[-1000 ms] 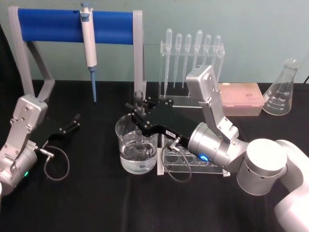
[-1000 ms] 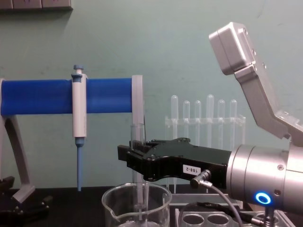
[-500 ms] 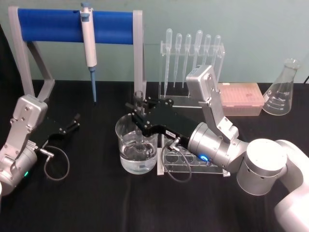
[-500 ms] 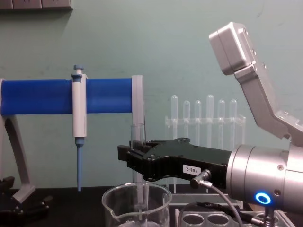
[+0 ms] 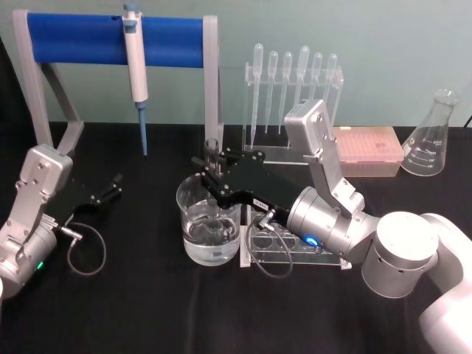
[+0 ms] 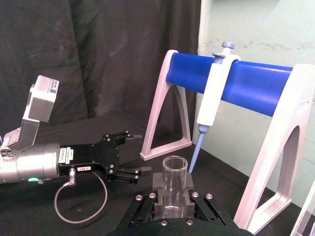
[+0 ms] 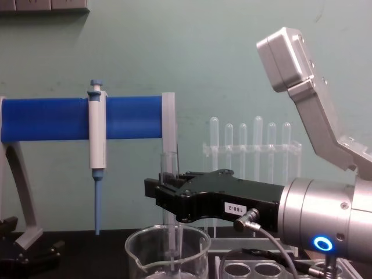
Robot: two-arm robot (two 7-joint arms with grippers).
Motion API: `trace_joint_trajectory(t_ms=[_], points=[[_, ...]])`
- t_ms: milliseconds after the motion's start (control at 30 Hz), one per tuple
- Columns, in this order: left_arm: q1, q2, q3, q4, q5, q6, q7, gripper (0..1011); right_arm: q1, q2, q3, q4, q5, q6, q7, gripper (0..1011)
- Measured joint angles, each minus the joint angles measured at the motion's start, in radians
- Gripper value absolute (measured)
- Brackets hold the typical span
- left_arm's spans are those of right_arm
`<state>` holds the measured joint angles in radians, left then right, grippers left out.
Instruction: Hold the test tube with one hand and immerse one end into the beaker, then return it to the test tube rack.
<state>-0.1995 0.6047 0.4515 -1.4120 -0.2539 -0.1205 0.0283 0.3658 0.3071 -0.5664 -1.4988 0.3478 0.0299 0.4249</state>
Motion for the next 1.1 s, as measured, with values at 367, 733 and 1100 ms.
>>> trace_joint_trajectory(t_ms=[367, 733, 1100], points=[[0.000, 0.000, 0.000, 0.000, 0.000, 0.000, 0.000, 1000, 0.000, 0.000, 0.000, 0.000, 0.000, 0.000, 0.000, 225], [0.000, 0.000, 0.000, 0.000, 0.000, 0.000, 0.000, 1000, 0.000, 0.000, 0.000, 0.000, 0.000, 0.000, 0.000, 225], [0.000, 0.000, 0.000, 0.000, 0.000, 0.000, 0.000, 1000, 0.000, 0.000, 0.000, 0.000, 0.000, 0.000, 0.000, 225]])
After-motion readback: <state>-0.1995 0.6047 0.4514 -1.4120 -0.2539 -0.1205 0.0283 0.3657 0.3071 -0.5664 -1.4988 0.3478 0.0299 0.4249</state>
